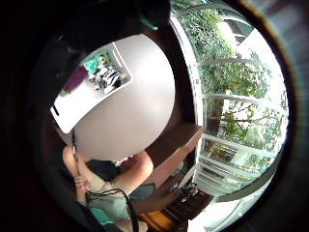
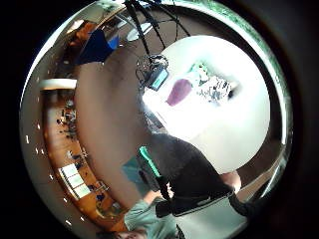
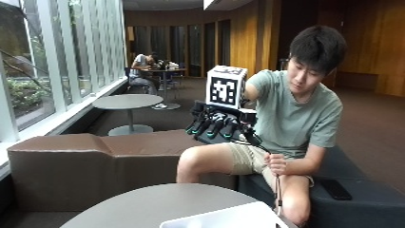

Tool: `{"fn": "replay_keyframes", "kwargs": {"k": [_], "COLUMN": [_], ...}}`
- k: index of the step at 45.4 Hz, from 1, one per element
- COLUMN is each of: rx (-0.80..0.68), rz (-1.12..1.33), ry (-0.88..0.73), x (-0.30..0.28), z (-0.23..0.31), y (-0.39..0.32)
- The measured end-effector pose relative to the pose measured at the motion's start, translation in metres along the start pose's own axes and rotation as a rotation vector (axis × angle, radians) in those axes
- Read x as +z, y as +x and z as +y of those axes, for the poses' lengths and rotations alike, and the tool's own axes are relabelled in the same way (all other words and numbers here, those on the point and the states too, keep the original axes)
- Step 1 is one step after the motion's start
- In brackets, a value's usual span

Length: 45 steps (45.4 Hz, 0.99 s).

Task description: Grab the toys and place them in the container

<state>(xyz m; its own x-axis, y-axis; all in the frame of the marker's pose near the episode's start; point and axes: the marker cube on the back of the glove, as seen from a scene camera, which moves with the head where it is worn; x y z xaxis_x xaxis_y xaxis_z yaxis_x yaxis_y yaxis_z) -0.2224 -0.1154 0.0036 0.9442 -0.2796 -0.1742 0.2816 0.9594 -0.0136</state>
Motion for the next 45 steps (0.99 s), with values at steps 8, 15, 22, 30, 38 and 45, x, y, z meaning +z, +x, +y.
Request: {"fn": "replay_keyframes", "kwargs": {"k": [8,15,22,30,38,45], "rx": [0.023,0.061,0.106,0.128,0.13,0.126], "rz": [0.008,0.025,0.009,-0.023,-0.035,-0.049], "ry": [-0.01,0.011,-0.027,-0.049,-0.056,-0.068], "x": [-0.013,-0.014,-0.006,0.008,0.024,0.032], "z": [0.022,0.041,0.049,0.059,0.065,0.072], "y": [0.027,0.054,0.076,0.098,0.116,0.126]}}
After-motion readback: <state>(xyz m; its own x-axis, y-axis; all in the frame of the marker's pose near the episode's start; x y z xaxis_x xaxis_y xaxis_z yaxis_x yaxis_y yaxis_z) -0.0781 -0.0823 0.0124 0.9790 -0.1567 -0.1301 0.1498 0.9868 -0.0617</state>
